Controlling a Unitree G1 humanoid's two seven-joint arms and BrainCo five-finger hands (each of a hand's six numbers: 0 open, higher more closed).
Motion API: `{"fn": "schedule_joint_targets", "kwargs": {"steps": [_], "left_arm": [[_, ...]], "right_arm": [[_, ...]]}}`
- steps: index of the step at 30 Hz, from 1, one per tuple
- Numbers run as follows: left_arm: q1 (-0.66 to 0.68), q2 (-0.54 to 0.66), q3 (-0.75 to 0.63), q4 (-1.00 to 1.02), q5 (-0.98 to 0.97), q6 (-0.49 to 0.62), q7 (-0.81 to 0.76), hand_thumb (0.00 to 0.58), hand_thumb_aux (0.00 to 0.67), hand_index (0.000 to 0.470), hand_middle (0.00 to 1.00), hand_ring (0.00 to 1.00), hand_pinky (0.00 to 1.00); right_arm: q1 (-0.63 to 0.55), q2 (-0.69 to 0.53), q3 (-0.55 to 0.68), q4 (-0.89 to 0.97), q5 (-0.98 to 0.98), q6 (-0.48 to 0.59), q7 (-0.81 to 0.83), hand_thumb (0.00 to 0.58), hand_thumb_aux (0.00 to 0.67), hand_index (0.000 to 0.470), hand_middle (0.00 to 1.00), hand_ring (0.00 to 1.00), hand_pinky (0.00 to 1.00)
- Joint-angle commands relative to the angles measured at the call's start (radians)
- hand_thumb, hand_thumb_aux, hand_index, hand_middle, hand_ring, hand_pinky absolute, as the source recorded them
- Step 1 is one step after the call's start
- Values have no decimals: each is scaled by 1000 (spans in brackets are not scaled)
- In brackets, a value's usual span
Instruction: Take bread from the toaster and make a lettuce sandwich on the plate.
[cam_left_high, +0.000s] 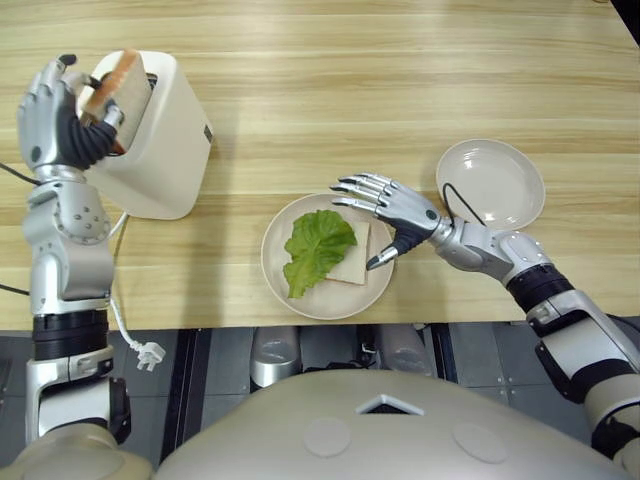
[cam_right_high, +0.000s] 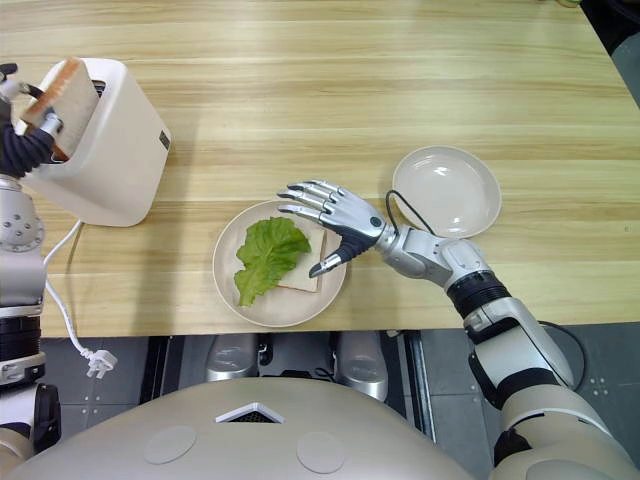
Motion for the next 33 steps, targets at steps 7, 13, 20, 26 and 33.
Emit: {"fn": "schedule_joint_targets", "kwargs": {"steps": [7, 13, 20, 26, 33], "left_arm": [[-27, -45, 61, -266, -60, -71, 9, 580, 670, 460, 1000, 1000, 1000], [-33, -110, -4, -316, -216, -76, -110, 580, 670, 460, 1000, 1000, 1000], [19, -272, -180, -190, -385, -69, -247, 580, 670, 460, 1000, 1000, 1000], [98, -378, -312, -67, -446, -85, -318, 580, 670, 460, 1000, 1000, 1000], [63, -450, -343, 74, -478, -105, -313, 580, 670, 460, 1000, 1000, 1000]], "right_arm": [[-12, 24, -70, -24, 2, 69, -107, 0, 0, 0, 0, 0, 0], [-1, 13, -147, -87, 14, 91, -181, 0, 0, 0, 0, 0, 0], [64, 14, -257, -278, 118, 77, -164, 0, 0, 0, 0, 0, 0], [117, 17, -259, -377, 151, 7, -99, 0, 0, 0, 0, 0, 0], [145, 28, -261, -352, 145, -35, -57, 0, 0, 0, 0, 0, 0]]}}
